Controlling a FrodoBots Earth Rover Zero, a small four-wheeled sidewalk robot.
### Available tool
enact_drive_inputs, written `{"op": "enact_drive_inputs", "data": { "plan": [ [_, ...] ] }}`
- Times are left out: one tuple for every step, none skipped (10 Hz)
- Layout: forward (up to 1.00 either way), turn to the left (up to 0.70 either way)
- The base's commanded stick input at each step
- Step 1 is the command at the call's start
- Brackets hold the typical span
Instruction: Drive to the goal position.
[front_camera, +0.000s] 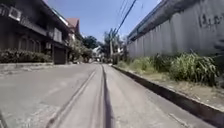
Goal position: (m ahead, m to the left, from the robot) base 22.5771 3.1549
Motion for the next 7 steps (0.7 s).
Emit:
{"op": "enact_drive_inputs", "data": {
  "plan": [
    [1.0,0.0],
    [1.0,0.0],
    [1.0,0.0],
    [1.0,0.0],
    [1.0,0.0],
    [1.0,0.0],
    [1.0,0.0]
  ]
}}
